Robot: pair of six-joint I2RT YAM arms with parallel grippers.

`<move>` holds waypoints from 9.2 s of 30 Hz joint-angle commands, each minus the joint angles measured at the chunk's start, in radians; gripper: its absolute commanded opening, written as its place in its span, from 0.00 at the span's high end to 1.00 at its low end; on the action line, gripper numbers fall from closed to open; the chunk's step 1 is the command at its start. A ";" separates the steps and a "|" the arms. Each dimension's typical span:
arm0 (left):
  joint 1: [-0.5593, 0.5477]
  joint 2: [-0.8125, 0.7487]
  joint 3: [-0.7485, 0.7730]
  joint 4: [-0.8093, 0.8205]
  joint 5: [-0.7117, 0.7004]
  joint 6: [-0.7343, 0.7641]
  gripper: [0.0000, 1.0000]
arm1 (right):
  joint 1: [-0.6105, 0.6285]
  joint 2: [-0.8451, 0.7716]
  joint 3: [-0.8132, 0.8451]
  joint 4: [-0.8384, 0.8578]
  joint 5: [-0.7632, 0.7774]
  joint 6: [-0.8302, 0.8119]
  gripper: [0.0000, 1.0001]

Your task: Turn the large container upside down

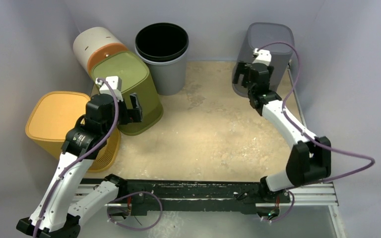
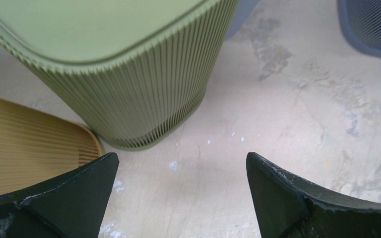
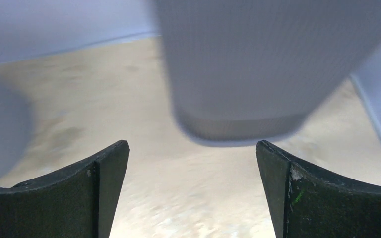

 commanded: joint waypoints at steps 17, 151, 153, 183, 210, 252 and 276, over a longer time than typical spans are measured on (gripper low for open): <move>-0.003 0.048 0.149 0.043 0.063 -0.024 0.03 | 0.205 0.453 0.971 -0.367 -0.471 0.015 0.05; -0.003 -0.085 -0.064 0.003 0.004 -0.010 0.03 | 0.397 0.378 0.936 -0.340 -0.669 -0.377 1.00; -0.003 -0.089 -0.060 -0.001 0.004 -0.010 0.03 | 0.399 0.380 0.979 -0.345 -0.679 -0.371 1.00; -0.003 -0.118 -0.072 -0.015 -0.006 -0.011 0.03 | 0.399 0.406 0.919 -0.403 -0.723 -0.378 0.63; -0.003 -0.148 -0.065 -0.038 -0.010 -0.017 0.03 | 0.399 0.392 0.832 -0.392 -0.711 -0.350 0.67; -0.003 -0.089 0.031 -0.042 -0.052 -0.021 0.03 | 0.399 -0.017 1.106 -0.305 -0.478 -0.348 1.00; -0.003 0.085 0.324 -0.033 -0.089 -0.089 0.03 | 0.399 -0.737 0.137 -0.088 -0.957 0.179 1.00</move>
